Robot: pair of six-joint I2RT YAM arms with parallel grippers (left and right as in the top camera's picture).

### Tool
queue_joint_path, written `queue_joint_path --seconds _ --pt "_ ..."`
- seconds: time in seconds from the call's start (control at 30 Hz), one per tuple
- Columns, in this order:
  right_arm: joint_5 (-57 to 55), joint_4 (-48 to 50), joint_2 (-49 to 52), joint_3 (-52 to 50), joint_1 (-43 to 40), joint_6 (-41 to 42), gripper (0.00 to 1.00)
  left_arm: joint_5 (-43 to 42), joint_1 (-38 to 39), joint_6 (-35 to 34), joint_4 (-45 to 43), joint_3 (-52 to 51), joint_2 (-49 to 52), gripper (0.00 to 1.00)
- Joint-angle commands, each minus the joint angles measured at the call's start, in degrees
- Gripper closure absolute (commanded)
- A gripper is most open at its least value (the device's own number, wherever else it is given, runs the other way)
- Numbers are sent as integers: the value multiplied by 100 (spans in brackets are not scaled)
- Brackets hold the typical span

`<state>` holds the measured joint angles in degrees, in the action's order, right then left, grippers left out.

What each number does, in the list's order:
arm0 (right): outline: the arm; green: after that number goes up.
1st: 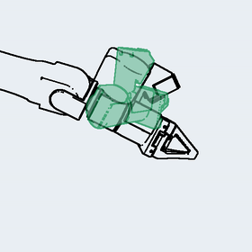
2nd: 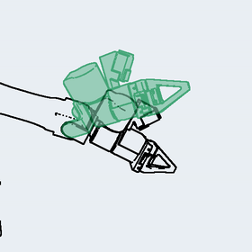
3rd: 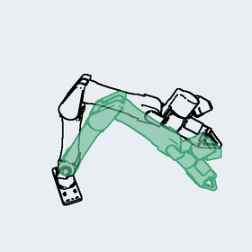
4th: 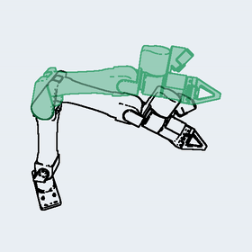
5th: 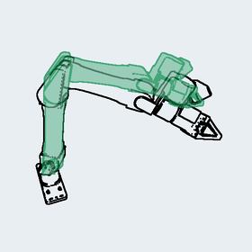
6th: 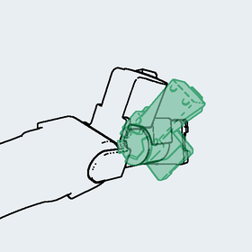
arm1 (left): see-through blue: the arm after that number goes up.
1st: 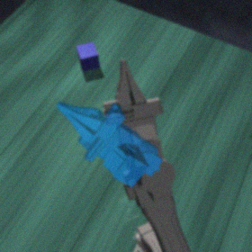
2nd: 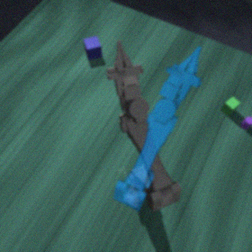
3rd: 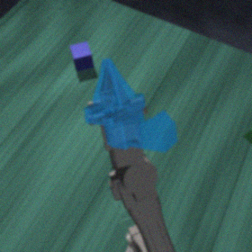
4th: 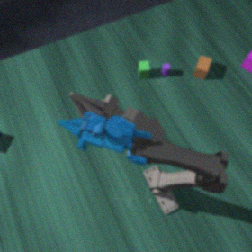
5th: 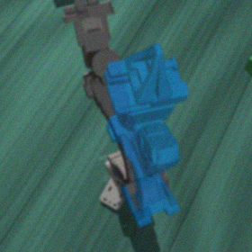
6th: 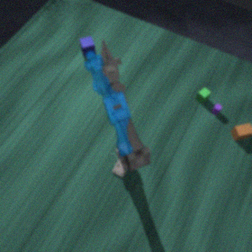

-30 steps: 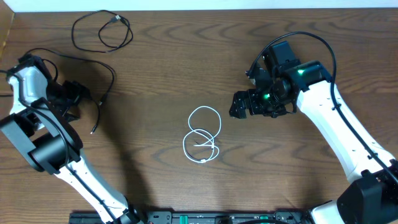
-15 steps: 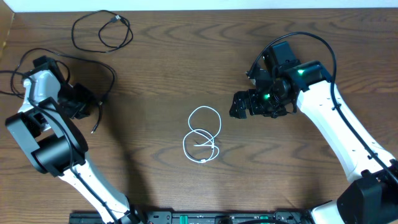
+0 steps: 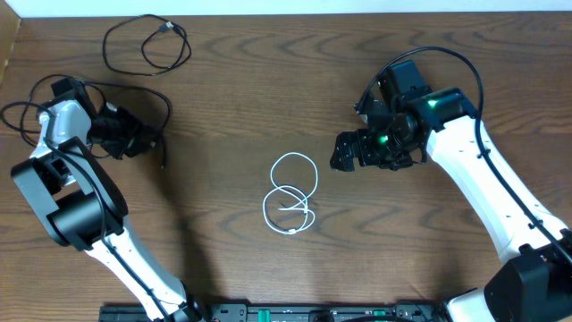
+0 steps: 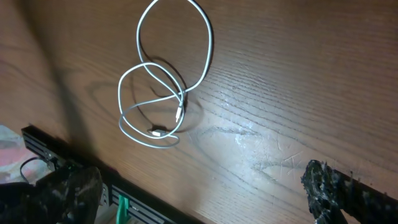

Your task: Untangle cables

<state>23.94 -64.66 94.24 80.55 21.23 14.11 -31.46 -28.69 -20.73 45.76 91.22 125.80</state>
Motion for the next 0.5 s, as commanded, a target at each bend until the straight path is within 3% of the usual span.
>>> queue_joint_path --seconds 0.0,0.07,0.27,0.47 --pt "17 -31 17 -7 24 66 1 -1331 11 33 -354 85 105 60" --pt "17 -50 17 -7 24 63 1 -1985 -17 -4 -605 92 101 60" --pt "13 -37 17 -7 24 59 1 -3716 -66 -1132 -1958 96 61 59" --pt "13 -4 17 -7 24 39 1 -2555 -63 -918 -1410 96 52 57"
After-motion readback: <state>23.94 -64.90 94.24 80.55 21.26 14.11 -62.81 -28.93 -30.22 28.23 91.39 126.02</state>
